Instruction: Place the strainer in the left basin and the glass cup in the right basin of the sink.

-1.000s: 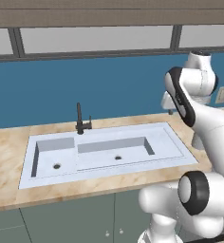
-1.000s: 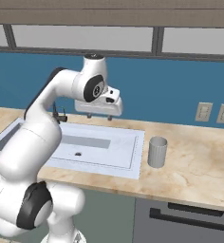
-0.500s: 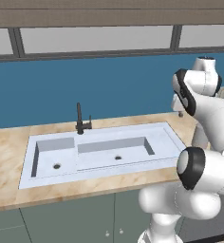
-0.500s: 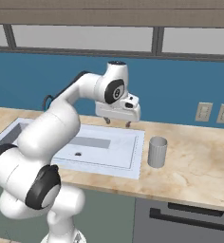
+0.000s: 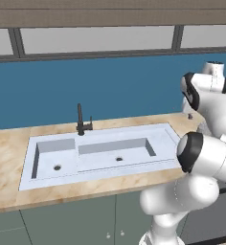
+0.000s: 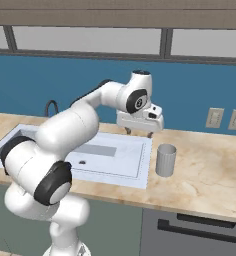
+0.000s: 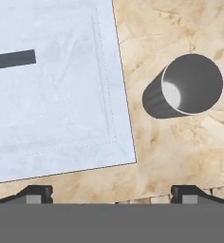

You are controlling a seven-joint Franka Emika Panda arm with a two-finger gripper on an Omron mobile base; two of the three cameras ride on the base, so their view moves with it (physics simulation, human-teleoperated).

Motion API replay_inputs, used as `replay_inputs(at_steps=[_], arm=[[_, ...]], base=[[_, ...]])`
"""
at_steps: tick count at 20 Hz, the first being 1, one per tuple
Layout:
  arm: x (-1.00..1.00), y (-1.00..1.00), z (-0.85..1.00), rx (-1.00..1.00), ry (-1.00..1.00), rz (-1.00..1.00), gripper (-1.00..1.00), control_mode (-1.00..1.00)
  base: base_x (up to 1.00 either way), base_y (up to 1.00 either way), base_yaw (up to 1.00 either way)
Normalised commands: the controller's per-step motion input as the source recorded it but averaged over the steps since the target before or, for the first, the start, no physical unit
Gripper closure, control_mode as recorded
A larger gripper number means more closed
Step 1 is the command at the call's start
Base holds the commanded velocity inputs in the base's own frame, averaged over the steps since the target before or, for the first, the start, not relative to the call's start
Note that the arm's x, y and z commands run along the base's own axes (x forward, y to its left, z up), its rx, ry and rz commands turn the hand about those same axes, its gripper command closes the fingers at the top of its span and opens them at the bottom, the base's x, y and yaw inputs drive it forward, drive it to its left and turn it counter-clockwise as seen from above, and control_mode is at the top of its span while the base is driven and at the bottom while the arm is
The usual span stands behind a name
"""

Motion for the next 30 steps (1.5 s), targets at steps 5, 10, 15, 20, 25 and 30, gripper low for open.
replay_inputs(at_steps=[5,10,15,20,25,30], arm=[[0.22,-0.42,-0.26,0.0,-0.01,0.0,-1.0,-1.0],[0.28,-0.31,-0.3,0.0,-0.01,0.01,-1.0,-1.0],[0.21,-0.21,-0.36,-0.01,0.0,0.03,-1.0,-1.0],[0.01,0.01,-0.44,-0.05,0.0,0.01,-1.0,-1.0],[0.2,-0.03,-0.39,-0.01,0.0,0.06,-1.0,-1.0],[0.18,-0.09,-0.23,0.0,-0.01,0.06,-1.0,-1.0]], base=[[0.0,0.0,0.0],[0.0,0.0,0.0],[0.0,0.0,0.0],[0.0,0.0,0.0],[0.0,0.0,0.0],[0.0,0.0,0.0]])
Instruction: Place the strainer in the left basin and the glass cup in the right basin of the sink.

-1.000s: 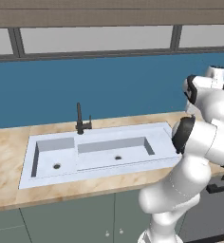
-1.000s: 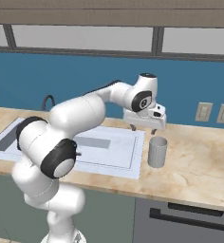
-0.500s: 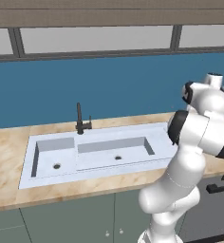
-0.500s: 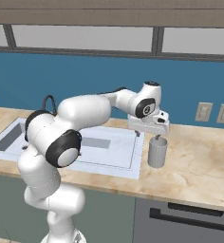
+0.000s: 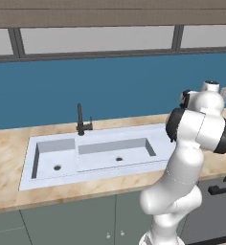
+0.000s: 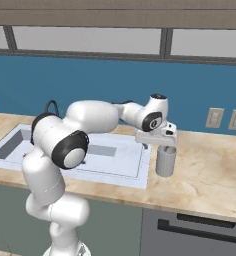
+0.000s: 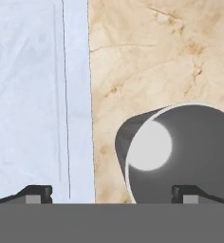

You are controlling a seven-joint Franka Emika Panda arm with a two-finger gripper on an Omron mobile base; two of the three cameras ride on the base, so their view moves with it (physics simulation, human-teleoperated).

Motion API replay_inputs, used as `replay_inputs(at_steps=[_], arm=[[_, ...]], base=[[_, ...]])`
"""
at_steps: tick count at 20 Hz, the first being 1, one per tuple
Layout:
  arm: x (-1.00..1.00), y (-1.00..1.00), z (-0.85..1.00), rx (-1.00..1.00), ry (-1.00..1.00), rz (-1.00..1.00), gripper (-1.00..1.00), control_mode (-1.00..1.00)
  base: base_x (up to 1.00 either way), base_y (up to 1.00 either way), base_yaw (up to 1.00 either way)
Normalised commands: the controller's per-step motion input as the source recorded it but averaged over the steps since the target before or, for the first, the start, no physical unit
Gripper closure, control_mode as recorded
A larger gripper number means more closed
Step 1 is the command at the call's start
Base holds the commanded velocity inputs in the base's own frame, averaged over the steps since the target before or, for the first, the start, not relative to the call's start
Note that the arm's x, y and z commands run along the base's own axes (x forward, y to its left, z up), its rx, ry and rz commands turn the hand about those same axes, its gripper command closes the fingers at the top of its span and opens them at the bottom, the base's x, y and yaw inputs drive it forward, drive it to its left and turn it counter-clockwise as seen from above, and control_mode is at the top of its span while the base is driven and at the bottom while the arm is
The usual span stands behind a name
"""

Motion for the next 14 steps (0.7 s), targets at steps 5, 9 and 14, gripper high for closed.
replay_inputs(at_steps=[5,9,14], arm=[[0.08,-0.12,-0.21,0.0,-0.03,0.05,-1.0,-1.0],[0.0,0.0,-0.14,0.0,-0.02,0.04,-1.0,-1.0],[0.0,0.0,-0.15,0.0,-0.02,0.03,-1.0,-1.0]], base=[[0.0,0.0,0.0],[0.0,0.0,0.0],[0.0,0.0,0.0]])
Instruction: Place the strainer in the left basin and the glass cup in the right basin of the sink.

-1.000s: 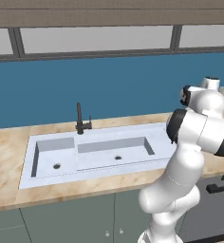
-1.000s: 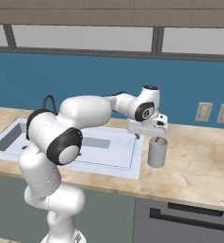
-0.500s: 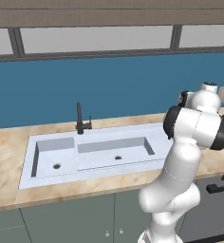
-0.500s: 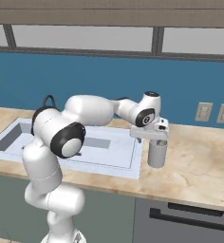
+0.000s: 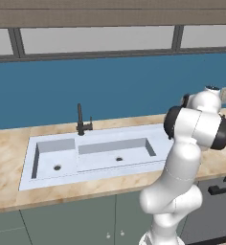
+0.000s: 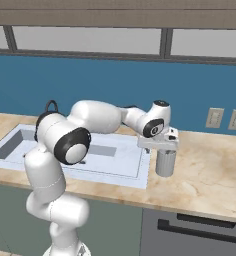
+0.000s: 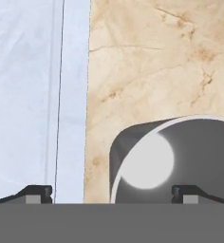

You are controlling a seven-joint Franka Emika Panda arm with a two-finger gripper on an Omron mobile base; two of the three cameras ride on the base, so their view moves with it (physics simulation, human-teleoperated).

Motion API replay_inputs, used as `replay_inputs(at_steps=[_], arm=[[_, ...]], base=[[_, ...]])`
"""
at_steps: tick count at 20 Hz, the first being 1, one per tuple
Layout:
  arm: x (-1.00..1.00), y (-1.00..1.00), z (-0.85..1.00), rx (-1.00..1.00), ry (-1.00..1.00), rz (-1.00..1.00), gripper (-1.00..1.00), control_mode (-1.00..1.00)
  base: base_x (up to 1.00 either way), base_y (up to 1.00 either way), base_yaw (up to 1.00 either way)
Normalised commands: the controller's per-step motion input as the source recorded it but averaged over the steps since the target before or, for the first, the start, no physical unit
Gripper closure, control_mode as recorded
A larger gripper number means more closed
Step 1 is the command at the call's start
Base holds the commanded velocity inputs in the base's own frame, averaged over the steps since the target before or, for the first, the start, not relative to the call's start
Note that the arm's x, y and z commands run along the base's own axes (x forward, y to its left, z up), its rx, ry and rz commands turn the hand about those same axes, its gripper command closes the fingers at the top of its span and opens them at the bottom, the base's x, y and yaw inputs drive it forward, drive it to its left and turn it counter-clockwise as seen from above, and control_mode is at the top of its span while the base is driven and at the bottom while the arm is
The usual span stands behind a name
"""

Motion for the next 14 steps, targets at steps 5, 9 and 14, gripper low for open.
replay_inputs(at_steps=[5,9,14], arm=[[0.0,0.0,-0.15,0.0,-0.01,0.04,1.0,-1.0],[0.03,0.0,-0.03,0.0,0.0,0.01,1.0,-1.0],[0.04,0.1,0.02,0.0,0.0,-0.03,1.0,-1.0]], base=[[0.0,0.0,0.0],[0.0,0.0,0.0],[0.0,0.0,0.0]])
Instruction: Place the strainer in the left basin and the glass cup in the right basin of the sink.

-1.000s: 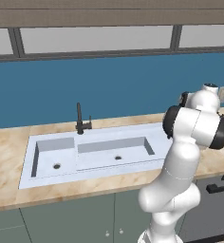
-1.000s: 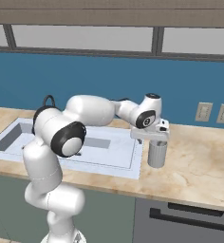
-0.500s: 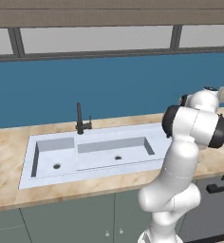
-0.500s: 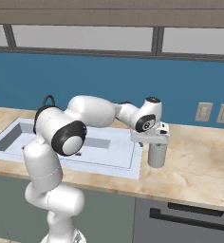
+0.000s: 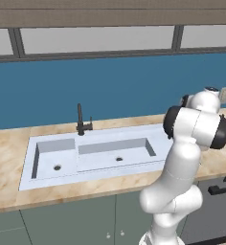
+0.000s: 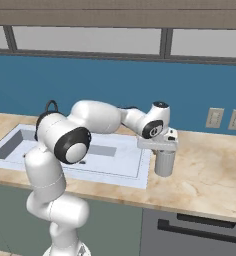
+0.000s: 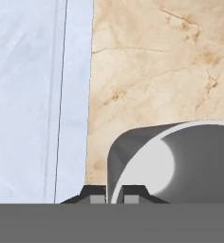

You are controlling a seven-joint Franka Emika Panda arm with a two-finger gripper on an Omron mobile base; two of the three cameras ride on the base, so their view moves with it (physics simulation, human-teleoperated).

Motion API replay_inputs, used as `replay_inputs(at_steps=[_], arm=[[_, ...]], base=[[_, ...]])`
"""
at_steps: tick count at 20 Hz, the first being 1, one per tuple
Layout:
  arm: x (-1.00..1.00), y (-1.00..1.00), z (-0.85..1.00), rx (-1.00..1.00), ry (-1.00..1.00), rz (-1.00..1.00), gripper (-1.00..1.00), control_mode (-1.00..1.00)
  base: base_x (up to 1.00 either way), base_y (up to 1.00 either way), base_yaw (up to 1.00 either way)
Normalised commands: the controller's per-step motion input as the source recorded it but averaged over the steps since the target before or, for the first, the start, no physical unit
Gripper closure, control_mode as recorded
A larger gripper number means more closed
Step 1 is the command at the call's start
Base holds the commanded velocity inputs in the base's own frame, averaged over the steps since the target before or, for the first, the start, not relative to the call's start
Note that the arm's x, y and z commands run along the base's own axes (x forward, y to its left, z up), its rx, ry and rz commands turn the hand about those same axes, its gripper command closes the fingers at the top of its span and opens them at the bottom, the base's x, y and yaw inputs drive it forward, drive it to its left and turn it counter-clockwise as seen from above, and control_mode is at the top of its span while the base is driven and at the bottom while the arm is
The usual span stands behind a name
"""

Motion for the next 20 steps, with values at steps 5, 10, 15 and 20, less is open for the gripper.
replay_inputs(at_steps=[5,10,15,20], arm=[[-0.12,0.62,0.34,0.0,-0.04,0.04,1.0,-1.0],[-0.13,0.83,0.24,-0.03,-0.07,0.02,1.0,-1.0],[0.18,0.84,0.03,-0.06,-0.03,-0.1,1.0,-1.0],[0.37,0.73,0.09,-0.02,0.0,-0.15,1.0,-1.0]], base=[[0.0,0.0,0.0],[0.0,0.0,0.0],[0.0,0.0,0.0],[0.0,0.0,0.0]])
